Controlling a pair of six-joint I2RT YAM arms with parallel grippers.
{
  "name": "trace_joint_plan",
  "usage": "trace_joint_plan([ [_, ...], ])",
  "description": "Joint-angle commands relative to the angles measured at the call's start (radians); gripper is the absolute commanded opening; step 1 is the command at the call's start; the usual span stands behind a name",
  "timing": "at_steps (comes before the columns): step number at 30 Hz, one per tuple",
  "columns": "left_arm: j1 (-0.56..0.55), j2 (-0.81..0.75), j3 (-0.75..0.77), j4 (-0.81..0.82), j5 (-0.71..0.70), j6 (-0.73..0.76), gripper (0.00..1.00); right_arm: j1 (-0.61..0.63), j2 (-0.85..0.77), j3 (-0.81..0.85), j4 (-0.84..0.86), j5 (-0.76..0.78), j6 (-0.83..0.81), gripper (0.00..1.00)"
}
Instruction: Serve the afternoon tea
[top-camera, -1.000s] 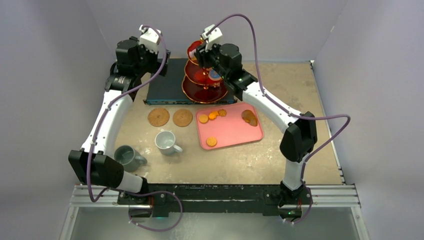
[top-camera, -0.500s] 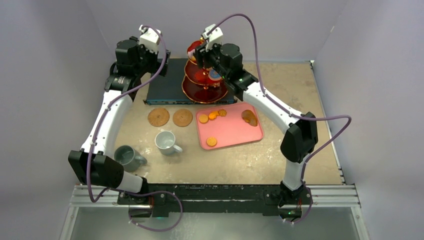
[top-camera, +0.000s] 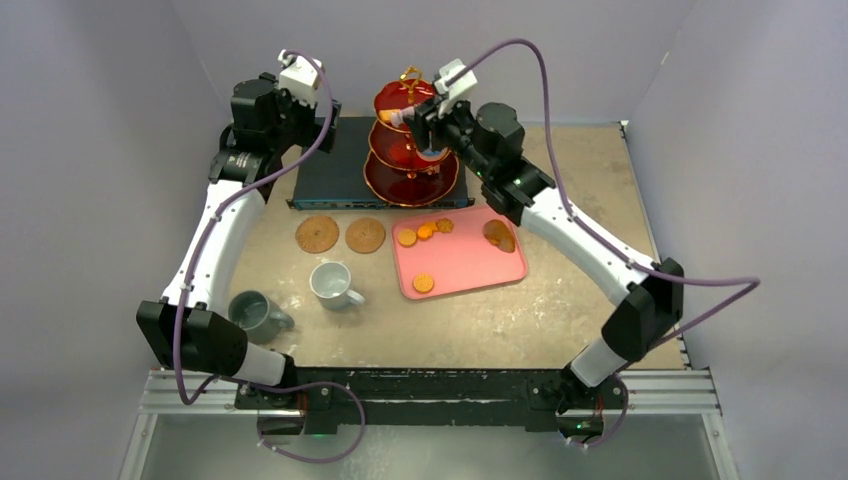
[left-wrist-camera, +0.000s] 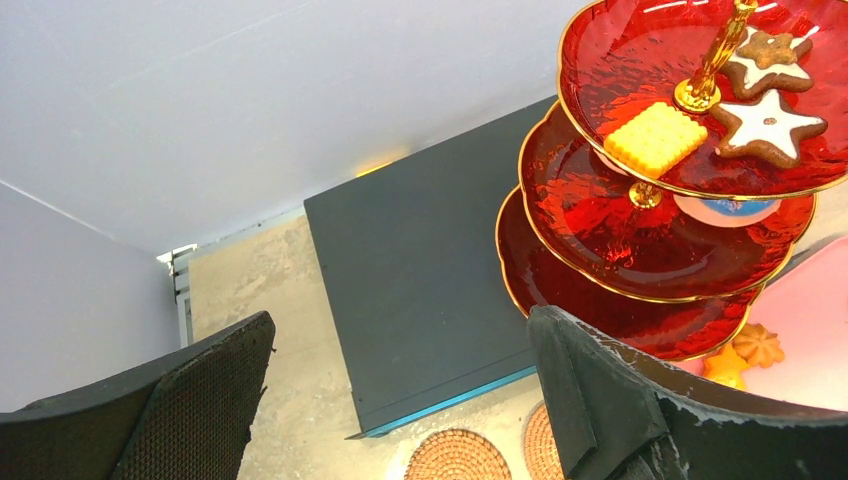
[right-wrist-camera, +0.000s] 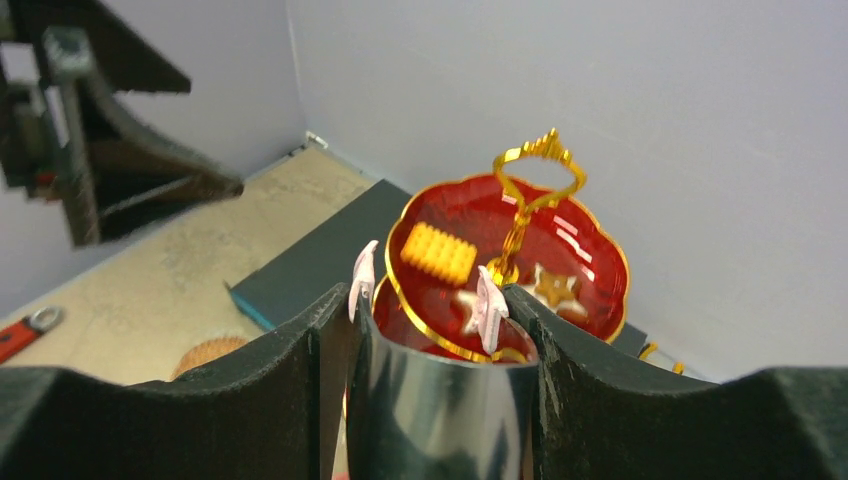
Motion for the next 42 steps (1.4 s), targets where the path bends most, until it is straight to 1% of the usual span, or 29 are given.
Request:
trace_joint_plan([
  [1, 0.012, -0.025, 0.029, 0.022, 0.006, -0.014, 0.99, 0.024, -0.118, -0.148, 0.019, -0.041, 0.002, 0.56],
  [4, 0.011, -0.017, 0.027, 0.022, -0.001, -0.014, 0.99, 0.052, -0.184, -0.290, 0.022, -0.015, 0.010, 0.57],
  [10, 0.011, -0.002, 0.048, 0.022, 0.003, -0.016, 0.99, 0.118, -0.287, -0.513, 0.056, 0.052, 0.059, 0.57],
  [14, 0.011, -0.001, 0.057, 0.019, 0.005, -0.019, 0.99, 0.159, -0.334, -0.625, 0.082, 0.094, 0.113, 0.57],
  [19, 0.012, -0.004, 0.056, 0.013, 0.015, -0.024, 0.99, 0.198, -0.361, -0.750, 0.122, 0.125, 0.143, 0.56],
  [30, 0.012, -0.013, 0.057, 0.008, 0.023, -0.026, 0.99, 0.254, -0.419, -0.915, 0.158, 0.111, 0.220, 0.55],
  [42, 0.012, -0.014, 0.059, 0.008, 0.031, -0.031, 0.99, 0.276, -0.350, -0.945, 0.197, 0.110, 0.234, 0.54],
])
